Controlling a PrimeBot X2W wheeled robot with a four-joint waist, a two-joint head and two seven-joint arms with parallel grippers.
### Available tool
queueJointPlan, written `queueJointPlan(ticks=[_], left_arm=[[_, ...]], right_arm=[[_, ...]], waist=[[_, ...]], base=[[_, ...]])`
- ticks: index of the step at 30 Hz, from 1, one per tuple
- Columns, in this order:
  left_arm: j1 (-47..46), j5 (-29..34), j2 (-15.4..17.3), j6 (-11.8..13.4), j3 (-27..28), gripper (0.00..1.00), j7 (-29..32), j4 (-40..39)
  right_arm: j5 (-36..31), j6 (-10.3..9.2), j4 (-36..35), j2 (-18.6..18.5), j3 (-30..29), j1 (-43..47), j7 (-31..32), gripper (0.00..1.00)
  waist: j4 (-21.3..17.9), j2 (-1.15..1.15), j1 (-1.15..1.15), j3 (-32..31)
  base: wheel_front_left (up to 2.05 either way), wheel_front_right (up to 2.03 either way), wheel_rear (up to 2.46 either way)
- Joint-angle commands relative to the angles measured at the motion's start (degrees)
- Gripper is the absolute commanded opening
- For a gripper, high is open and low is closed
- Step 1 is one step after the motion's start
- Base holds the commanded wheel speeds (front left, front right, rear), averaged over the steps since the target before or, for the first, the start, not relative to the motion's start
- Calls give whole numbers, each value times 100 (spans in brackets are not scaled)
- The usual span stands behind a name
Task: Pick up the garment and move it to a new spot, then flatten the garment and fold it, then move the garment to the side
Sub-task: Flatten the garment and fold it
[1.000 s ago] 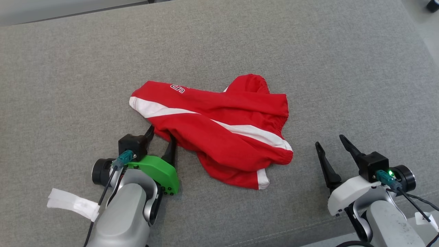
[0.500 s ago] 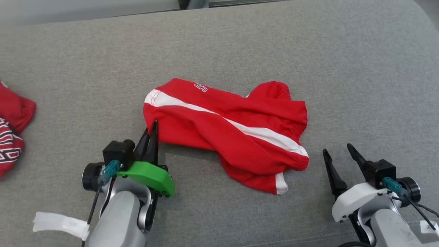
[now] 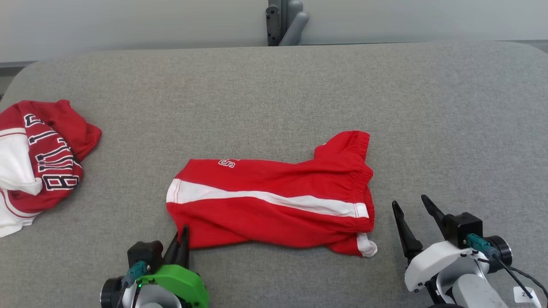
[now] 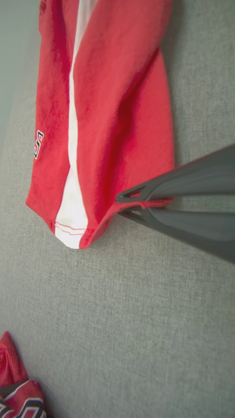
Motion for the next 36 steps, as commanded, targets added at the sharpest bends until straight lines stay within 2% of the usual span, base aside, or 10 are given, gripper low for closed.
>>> queueJointPlan(ticks=[1, 2, 3, 4, 12, 20, 27, 31, 36], left_arm=[[166, -24, 21, -28, 18, 0, 3, 78], [219, -16, 20, -21, 16, 16, 3, 94], [295, -13, 22, -5, 16, 48, 2, 139], [364, -34, 23, 25, 37, 100, 3, 183], [752, 480, 22, 219, 388, 100, 2, -350], [936, 942, 27, 254, 814, 100, 3, -1064], [1047, 1084, 22, 154, 945, 100, 3, -1097], [1034, 923, 22, 54, 916, 100, 3, -1005], [845, 834, 21, 19, 918, 100, 3, -890]], right_arm=[[42, -8, -41, -8, 11, 84, -19, 100], [40, -8, -59, -8, 21, 108, -19, 100], [51, -8, -72, -1, 33, 145, -19, 100], [64, -8, -77, 4, 49, 173, -19, 100], [134, -8, -270, 55, 54, 354, -19, 100], [64, -8, -587, 195, 23, 463, -19, 100], [94, -8, -573, 259, 159, 514, -19, 100], [175, -8, -519, 257, 309, 489, -19, 100], [703, -8, -425, 276, 806, 360, -18, 100]], waist=[[-74, 0, 0, -134], [-100, 0, 0, -177], [-125, 0, 0, -224], [-151, 0, 0, -261], [-271, 0, 0, -610], [-307, 0, 0, -738], [-278, 0, 0, -821], [-246, 0, 0, -772], [-242, 0, 0, -620]], base=[[0, 0, 0], [0, 0, 0], [0, 0, 0], [0, 0, 0], [0, 0, 0], [0, 0, 0], [0, 0, 0], [0, 0, 0], [0, 0, 0]])
